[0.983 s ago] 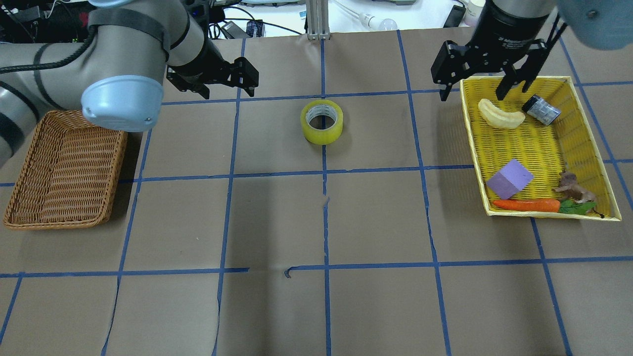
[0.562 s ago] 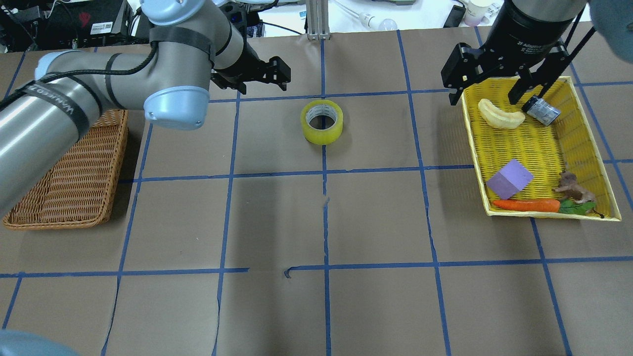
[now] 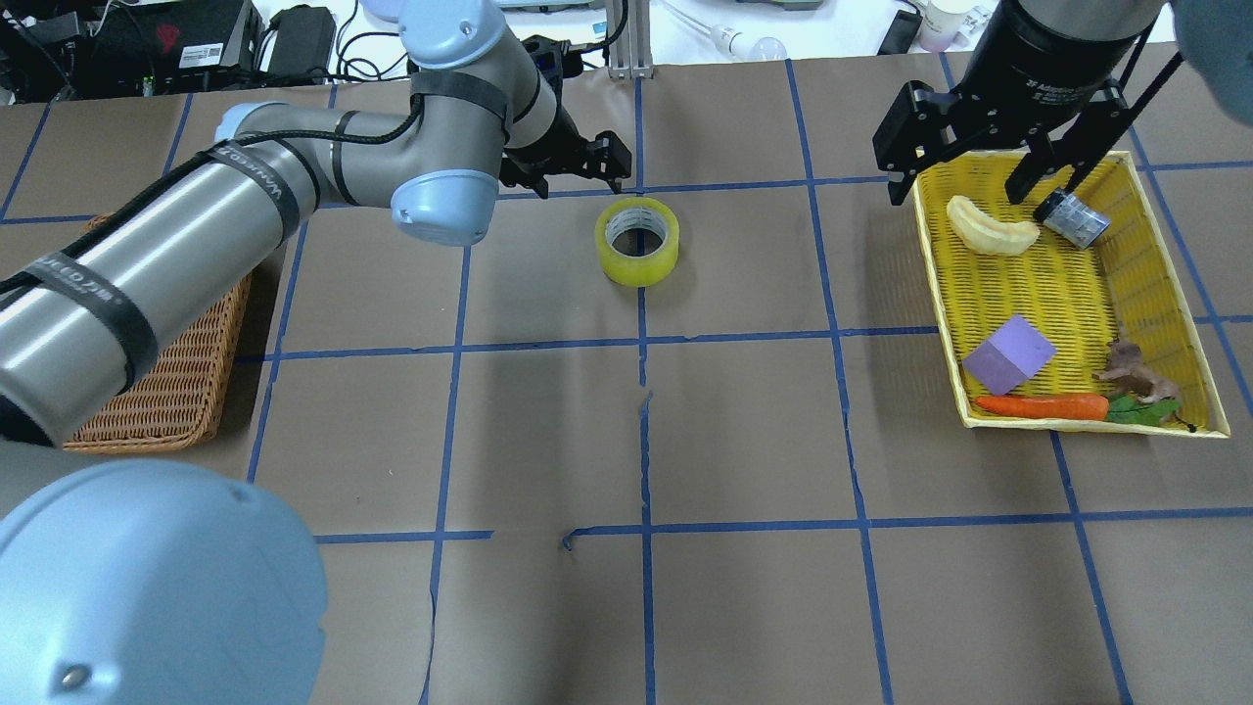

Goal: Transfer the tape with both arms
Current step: 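Reach the left gripper toward the tape roll while the right arm withdraws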

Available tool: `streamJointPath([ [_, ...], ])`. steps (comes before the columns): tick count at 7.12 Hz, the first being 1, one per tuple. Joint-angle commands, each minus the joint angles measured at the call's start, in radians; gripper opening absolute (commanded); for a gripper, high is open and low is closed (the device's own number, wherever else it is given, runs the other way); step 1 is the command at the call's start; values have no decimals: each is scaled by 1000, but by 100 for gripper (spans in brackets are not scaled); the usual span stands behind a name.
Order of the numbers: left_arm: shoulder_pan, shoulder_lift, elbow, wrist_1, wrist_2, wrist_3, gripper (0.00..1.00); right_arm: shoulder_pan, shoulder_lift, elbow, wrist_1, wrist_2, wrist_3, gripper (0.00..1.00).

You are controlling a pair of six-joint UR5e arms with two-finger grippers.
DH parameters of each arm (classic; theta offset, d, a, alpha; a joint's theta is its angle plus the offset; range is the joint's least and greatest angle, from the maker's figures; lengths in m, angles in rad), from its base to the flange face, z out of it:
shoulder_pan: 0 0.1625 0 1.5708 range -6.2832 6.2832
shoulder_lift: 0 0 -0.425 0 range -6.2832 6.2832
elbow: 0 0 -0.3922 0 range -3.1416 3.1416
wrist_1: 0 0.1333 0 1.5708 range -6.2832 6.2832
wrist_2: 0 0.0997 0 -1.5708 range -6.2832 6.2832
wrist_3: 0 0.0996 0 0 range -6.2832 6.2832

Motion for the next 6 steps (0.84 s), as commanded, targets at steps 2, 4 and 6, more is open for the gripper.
streamJointPath([
  [2,-3,-50,2,-8,-6,-43,100,2,3,0,-1,3,0,100],
  [4,-3,-70,8,-2,-6,-40,99,2,5,0,-1,3,-1,100],
  [6,-3,-85,10,1,-4,-38,95,2,5,0,-1,3,-1,100],
])
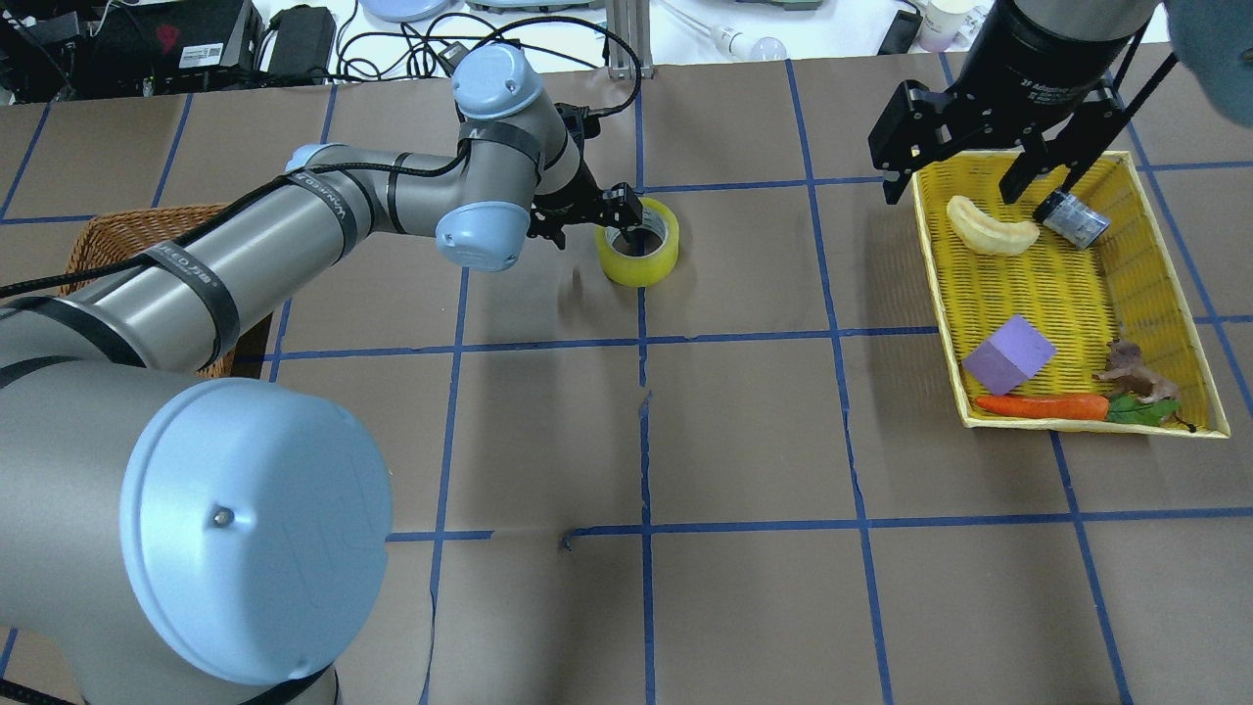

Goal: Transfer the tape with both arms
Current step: 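Grasp the tape roll's rim with the left gripper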

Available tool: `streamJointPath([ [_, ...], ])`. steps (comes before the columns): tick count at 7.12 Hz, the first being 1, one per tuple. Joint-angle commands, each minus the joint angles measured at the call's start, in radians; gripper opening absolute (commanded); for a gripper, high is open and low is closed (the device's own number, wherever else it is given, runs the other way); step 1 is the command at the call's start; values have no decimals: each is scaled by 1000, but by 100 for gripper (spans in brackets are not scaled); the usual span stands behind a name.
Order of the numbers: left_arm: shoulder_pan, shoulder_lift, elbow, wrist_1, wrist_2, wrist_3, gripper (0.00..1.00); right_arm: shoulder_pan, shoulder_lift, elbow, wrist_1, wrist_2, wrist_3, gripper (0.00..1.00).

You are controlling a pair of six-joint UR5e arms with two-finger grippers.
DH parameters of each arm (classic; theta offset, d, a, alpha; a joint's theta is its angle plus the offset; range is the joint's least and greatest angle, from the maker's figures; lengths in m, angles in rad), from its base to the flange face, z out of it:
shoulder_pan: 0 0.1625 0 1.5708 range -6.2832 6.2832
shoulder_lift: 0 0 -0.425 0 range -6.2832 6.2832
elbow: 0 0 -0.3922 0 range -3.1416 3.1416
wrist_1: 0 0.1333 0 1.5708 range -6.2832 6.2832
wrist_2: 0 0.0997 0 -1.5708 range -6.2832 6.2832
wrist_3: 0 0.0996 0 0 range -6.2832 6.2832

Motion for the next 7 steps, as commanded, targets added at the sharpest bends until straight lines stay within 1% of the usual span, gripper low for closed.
streamJointPath([
  [1,0,-16,1,-1,-2,-22,72,0,0,0,0,0,0,100],
  [2,0,-18,0,-6,0,-19,34,-1,0,0,0,0,0,100],
  [3,0,-18,-2,-11,6,-1,4,-1,0,0,0,0,0,100],
  [4,0,-4,-11,-12,10,-39,0,-1,0,0,0,0,0,100],
  [5,0,10,-11,-15,10,-59,0,-1,0,-2,0,0,0,100],
  [6,6,31,-3,-46,16,-44,0,0,0,0,0,0,0,100],
  [7,35,74,3,-111,82,-42,0,0,0,0,0,0,0,100],
])
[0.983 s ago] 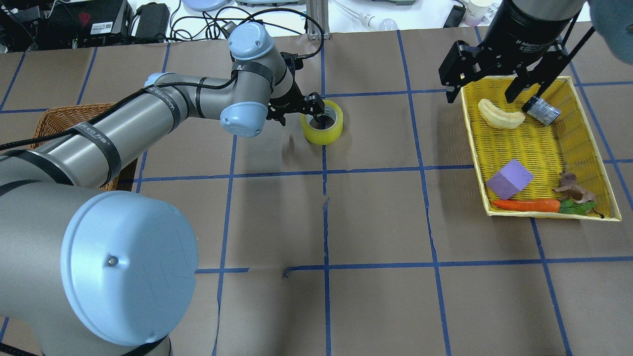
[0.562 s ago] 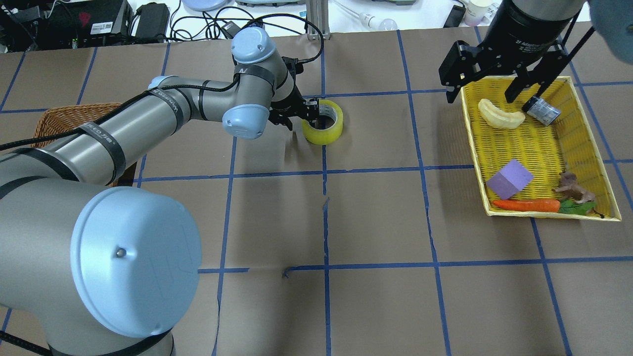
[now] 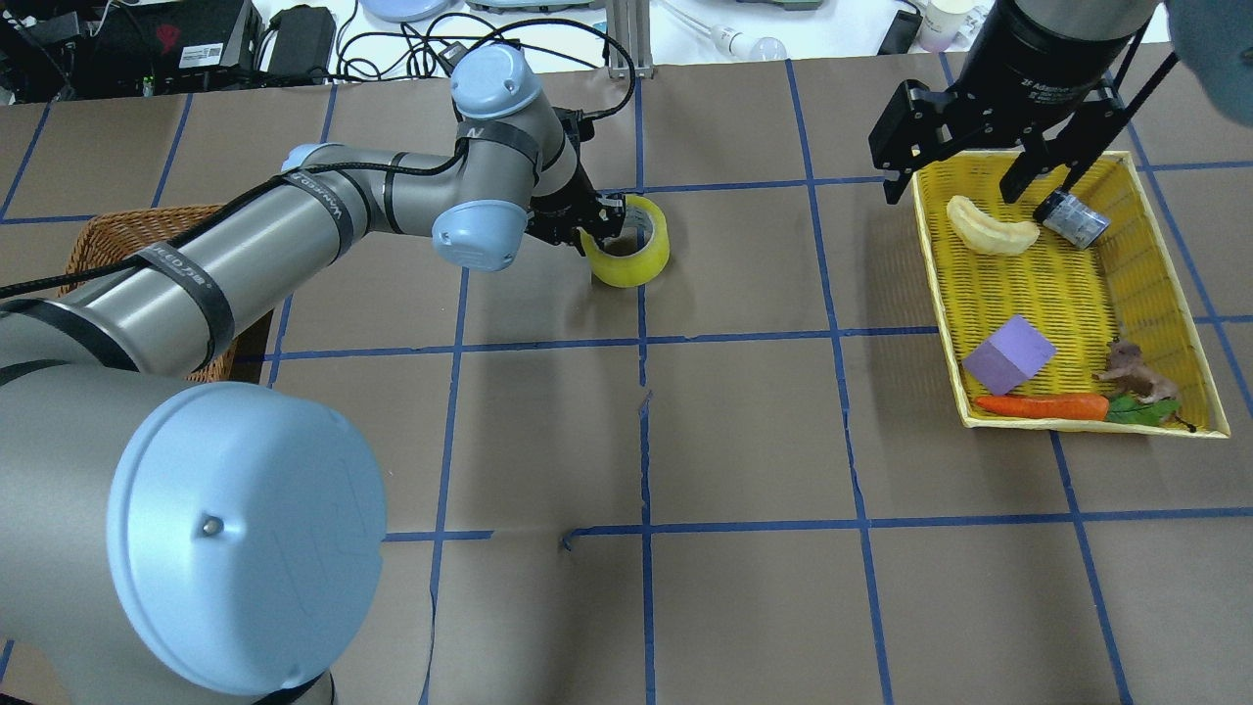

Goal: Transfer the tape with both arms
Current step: 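Grasp the tape roll's rim with the left gripper, then carry the tape roll with the left gripper over the wicker basket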

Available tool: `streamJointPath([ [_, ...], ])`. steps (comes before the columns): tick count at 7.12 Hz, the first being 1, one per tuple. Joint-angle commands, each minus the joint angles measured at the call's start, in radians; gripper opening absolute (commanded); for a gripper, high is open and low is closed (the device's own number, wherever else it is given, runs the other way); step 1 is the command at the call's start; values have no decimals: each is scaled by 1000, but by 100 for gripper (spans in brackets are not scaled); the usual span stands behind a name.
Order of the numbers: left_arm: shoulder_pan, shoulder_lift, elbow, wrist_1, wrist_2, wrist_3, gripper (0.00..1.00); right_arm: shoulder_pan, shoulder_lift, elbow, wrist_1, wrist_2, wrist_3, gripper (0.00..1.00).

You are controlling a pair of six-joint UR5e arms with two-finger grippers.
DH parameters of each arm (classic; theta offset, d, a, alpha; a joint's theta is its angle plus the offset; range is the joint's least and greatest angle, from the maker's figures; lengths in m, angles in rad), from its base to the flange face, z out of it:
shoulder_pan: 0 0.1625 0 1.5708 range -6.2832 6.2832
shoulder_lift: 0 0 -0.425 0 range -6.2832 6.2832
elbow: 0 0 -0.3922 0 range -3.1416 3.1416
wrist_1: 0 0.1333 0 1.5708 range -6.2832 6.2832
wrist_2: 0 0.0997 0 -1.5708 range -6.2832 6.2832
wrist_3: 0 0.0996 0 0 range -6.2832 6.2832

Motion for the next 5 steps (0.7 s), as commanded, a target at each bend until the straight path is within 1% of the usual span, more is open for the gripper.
streamJointPath([
  [1,76,84,7,-109,64,6,0,1,0,-1,0,0,0,100],
  [2,133,128,-11,-199,72,45,0,-1,0,-1,0,0,0,100],
  [3,202,176,-11,-316,110,71,0,-1,0,-1,0,0,0,100],
  [4,256,217,-16,-391,174,76,0,-1,0,0,0,0,0,100],
  [5,320,254,-39,-416,250,79,0,-1,0,0,0,0,0,100],
])
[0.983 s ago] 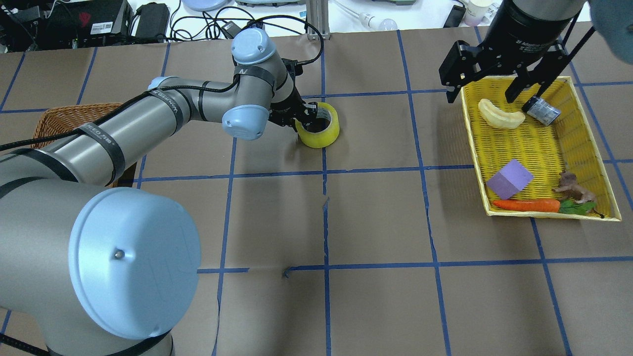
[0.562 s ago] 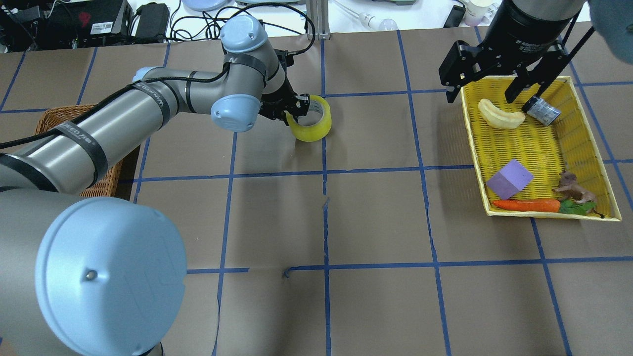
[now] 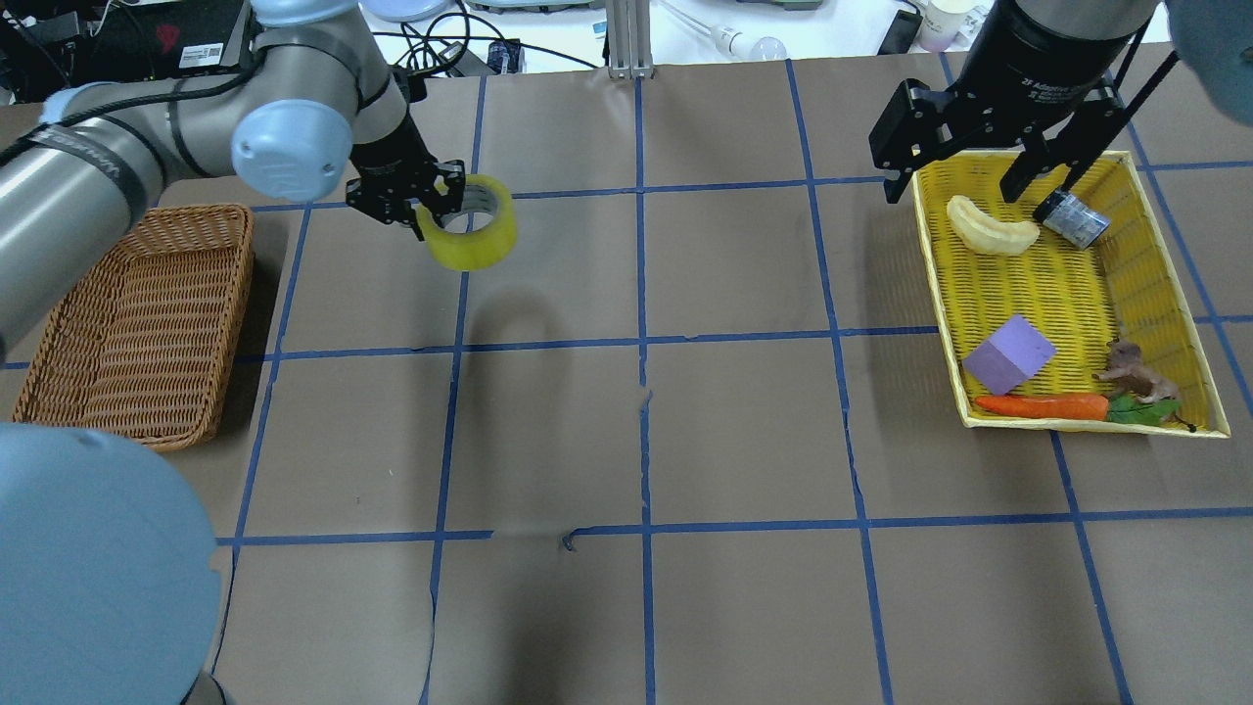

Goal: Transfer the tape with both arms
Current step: 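Carry the tape roll with the left gripper over the wicker basket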

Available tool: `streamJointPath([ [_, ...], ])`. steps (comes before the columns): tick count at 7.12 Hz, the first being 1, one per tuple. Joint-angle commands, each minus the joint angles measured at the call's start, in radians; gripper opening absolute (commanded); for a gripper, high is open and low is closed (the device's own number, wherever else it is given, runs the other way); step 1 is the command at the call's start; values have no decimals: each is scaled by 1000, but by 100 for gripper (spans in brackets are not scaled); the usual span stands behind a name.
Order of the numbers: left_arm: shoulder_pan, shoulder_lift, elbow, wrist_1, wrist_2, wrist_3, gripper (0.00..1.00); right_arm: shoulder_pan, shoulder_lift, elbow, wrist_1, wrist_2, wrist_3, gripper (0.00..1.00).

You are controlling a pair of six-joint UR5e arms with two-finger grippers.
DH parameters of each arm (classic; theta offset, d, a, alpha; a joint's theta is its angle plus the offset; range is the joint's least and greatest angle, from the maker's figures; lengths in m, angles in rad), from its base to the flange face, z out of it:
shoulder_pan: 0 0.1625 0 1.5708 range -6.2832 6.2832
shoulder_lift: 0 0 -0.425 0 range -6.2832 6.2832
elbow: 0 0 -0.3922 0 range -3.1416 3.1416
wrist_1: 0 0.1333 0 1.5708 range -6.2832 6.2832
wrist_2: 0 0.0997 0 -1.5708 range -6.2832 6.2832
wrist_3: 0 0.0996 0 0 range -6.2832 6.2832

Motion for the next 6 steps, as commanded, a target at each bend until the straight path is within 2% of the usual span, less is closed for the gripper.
streamJointPath([
  [1,165,78,-66,-55,98,90,0,1,0,1,0,0,0,100],
  [4,532,98,-128,12,92,540,0,0,0,1,0,0,0,100],
  [6,613,61,-148,146,90,654,0,0,-2,1,0,0,0,100],
])
